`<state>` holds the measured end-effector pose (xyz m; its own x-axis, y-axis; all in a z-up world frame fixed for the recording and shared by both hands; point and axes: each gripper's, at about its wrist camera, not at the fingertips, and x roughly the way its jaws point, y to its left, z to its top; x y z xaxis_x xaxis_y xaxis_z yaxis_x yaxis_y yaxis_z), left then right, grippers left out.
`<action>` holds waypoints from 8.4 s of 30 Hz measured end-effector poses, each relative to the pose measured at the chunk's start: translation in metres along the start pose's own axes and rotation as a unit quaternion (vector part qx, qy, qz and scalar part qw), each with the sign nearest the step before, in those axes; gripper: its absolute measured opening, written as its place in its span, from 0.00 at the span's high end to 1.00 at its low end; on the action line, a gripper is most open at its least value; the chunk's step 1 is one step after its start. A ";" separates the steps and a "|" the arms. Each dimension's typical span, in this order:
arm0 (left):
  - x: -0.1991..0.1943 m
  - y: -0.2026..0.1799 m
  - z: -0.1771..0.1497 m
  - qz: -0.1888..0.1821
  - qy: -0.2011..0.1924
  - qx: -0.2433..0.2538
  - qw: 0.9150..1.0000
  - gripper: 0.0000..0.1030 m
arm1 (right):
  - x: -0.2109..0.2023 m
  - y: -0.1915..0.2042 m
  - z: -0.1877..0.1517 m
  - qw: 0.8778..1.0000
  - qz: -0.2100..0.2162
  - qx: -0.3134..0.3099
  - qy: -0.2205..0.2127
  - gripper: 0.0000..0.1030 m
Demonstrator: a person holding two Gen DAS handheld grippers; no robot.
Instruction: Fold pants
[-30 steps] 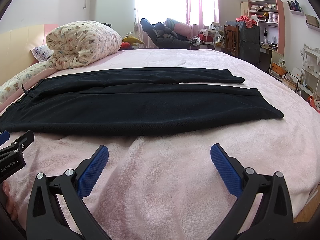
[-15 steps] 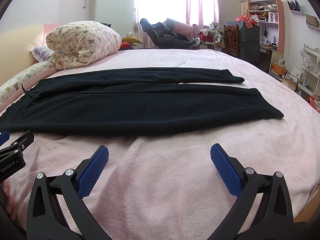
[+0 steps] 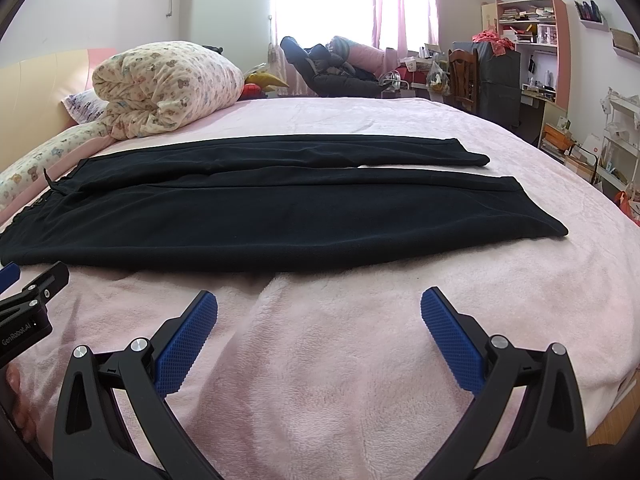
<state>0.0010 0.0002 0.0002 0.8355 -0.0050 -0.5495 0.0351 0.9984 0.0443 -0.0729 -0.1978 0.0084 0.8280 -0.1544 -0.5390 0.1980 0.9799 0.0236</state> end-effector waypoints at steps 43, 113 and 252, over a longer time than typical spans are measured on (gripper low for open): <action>0.043 0.001 0.083 0.038 -0.106 -0.007 0.994 0.02 | 0.335 -0.136 0.263 0.922 -0.203 0.273 0.183 0.37; 0.024 0.099 0.109 -0.032 -0.101 -0.229 0.968 0.02 | 0.119 -0.172 0.113 0.915 0.187 0.348 0.081 1.00; 0.111 0.341 0.054 -0.048 0.137 -0.521 0.841 0.50 | 0.060 -0.222 0.051 0.909 0.065 0.412 0.016 0.23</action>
<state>0.1352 0.3367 -0.0002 0.6937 -0.2182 -0.6864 -0.5233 0.5022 -0.6885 -0.0401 -0.4308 0.0139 0.8593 -0.0269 -0.5108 0.4360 0.5607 0.7039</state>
